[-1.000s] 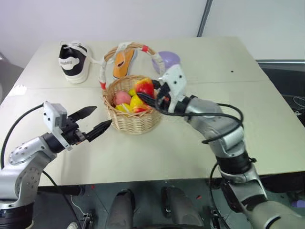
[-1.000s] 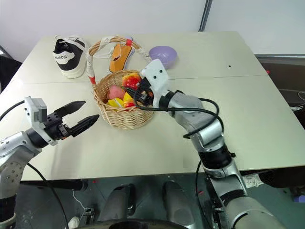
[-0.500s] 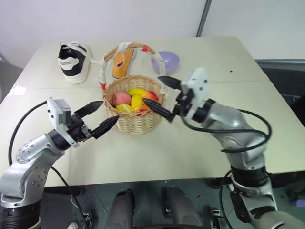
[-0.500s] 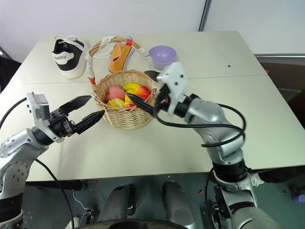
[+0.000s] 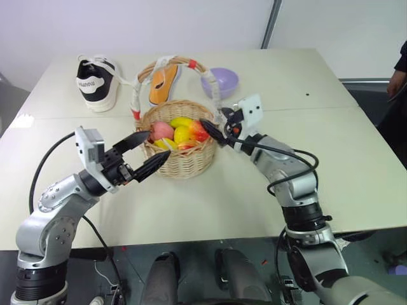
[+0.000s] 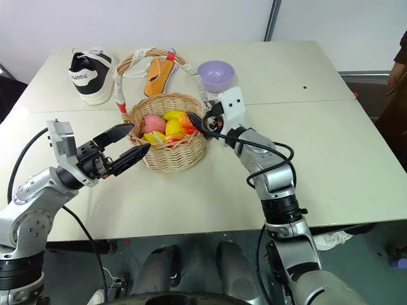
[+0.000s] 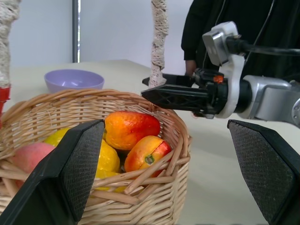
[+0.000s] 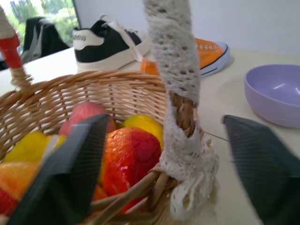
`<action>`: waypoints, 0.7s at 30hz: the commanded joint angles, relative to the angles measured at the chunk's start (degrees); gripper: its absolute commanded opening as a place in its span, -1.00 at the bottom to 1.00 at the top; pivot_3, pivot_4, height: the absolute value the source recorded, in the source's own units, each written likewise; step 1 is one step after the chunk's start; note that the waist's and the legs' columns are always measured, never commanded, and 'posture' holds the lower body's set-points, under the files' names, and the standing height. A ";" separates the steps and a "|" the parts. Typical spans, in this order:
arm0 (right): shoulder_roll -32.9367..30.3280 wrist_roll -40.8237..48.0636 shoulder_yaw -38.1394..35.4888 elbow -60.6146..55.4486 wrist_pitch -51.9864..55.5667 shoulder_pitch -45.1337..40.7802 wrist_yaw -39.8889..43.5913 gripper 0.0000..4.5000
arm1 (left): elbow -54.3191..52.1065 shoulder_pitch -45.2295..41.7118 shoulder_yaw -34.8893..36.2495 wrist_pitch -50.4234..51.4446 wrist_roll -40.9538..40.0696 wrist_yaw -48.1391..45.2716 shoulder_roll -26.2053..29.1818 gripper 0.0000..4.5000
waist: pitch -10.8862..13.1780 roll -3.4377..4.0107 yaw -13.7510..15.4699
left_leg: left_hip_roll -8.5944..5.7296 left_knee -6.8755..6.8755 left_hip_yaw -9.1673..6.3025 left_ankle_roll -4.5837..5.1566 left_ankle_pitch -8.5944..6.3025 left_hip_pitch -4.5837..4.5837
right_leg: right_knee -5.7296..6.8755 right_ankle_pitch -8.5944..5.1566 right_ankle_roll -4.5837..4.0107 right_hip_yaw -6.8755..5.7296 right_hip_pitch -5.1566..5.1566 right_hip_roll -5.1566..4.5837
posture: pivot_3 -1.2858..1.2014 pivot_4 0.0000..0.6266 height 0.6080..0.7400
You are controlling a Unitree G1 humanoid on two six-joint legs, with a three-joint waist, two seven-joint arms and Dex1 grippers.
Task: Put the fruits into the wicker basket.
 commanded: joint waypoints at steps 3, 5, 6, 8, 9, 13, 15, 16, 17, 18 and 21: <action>0.85 1.91 -2.25 -4.01 -2.99 0.67 0.81 -0.52 | -4.41 1.12 -0.79 -1.55 -0.48 1.76 -1.75 1.00 | 0.00 0.00 -0.02 | 0.00 0.02 0.00 0.00 0.00 0.01 | 0.00 0.00 -0.01 0.00 0.02 -0.01 | 0.03 -0.52 1.00; 0.96 2.35 -2.68 -5.13 -3.11 0.96 0.75 -0.98 | -4.37 0.92 -1.62 -1.73 0.13 2.11 -2.29 1.00 | 0.00 0.00 -0.06 | 0.00 0.02 0.00 0.00 0.00 0.03 | 0.02 0.00 -0.03 0.00 0.02 0.00 | 0.03 -0.52 1.00; 0.88 2.47 -2.89 -5.74 -3.11 1.12 0.68 -0.99 | -4.28 0.66 -1.99 -1.78 0.26 2.24 -2.52 1.00 | 0.00 0.00 -0.07 | 0.01 0.02 0.00 0.00 0.00 0.03 | 0.02 -0.01 -0.05 0.00 0.02 0.01 | 0.03 -0.52 1.00; 0.11 2.25 -3.46 -7.46 -3.57 1.94 0.52 -0.99 | -4.02 0.30 -2.57 -1.99 0.37 2.21 -2.86 1.00 | 0.00 0.00 -0.12 | 0.01 0.02 0.00 0.00 0.00 0.05 | 0.05 -0.02 -0.06 0.00 0.02 0.02 | 0.03 -0.52 1.00; -0.65 2.40 -4.49 -8.63 -3.41 2.45 0.18 -0.99 | -3.80 0.10 -2.90 -2.12 0.48 2.10 -2.97 1.00 | 0.00 0.00 -0.07 | 0.01 0.01 0.00 0.00 0.00 0.05 | 0.05 -0.01 -0.04 0.00 0.02 0.03 | 0.03 -0.52 1.00; -5.07 2.16 -10.43 -11.98 -2.99 4.37 -1.88 -0.99 | -2.67 -1.54 -4.40 -2.59 1.06 1.98 -3.35 1.00 | 0.00 0.00 0.24 | 0.00 0.01 0.00 0.00 0.00 0.02 | 0.03 -0.01 -0.02 0.00 0.01 0.01 | 0.03 -0.52 1.00; -8.98 1.61 -15.60 -12.47 -3.25 5.87 -3.13 -0.99 | -1.96 -2.81 -5.37 -2.62 1.10 1.98 -3.91 1.00 | 0.00 0.00 0.57 | -0.02 0.04 0.00 0.00 0.00 0.00 | 0.00 -0.03 -0.06 0.00 0.03 -0.01 | 0.03 -0.52 1.00; -11.05 1.07 -18.19 -12.01 -3.57 6.68 -3.85 -0.99 | -1.61 -3.33 -5.97 -2.66 1.17 1.86 -4.25 1.00 | 0.00 0.00 0.74 | -0.04 0.07 0.00 0.00 0.00 0.00 | -0.03 -0.08 -0.15 0.00 0.05 -0.03 | 0.03 -0.52 1.00; -12.81 0.35 -20.16 -11.24 -3.94 7.35 -4.61 -0.99 | -1.30 -3.71 -6.52 -2.67 1.30 1.71 -4.56 1.00 | 0.00 0.00 0.94 | -0.06 0.08 0.01 0.00 0.00 0.00 | -0.05 -0.08 -0.15 0.01 0.07 -0.05 | 0.03 -0.52 1.00; -14.50 -0.87 -21.81 -10.05 -4.50 7.93 -5.71 -0.99 | -0.93 -4.08 -7.14 -2.81 1.63 1.59 -4.92 1.00 | 0.00 0.00 1.14 | -0.08 0.08 0.03 0.00 0.00 0.00 | -0.08 -0.08 -0.15 0.03 0.09 -0.06 | 0.03 -0.52 1.00; -17.64 -3.44 -25.96 -5.35 -6.10 8.35 -9.60 -0.99 | 0.32 -5.58 -8.65 -3.29 2.62 1.84 -6.13 1.00 | 0.00 0.00 1.20 | -0.09 0.05 0.07 0.00 0.00 0.03 | -0.10 -0.08 -0.15 0.08 0.08 -0.04 | 0.03 -0.52 1.00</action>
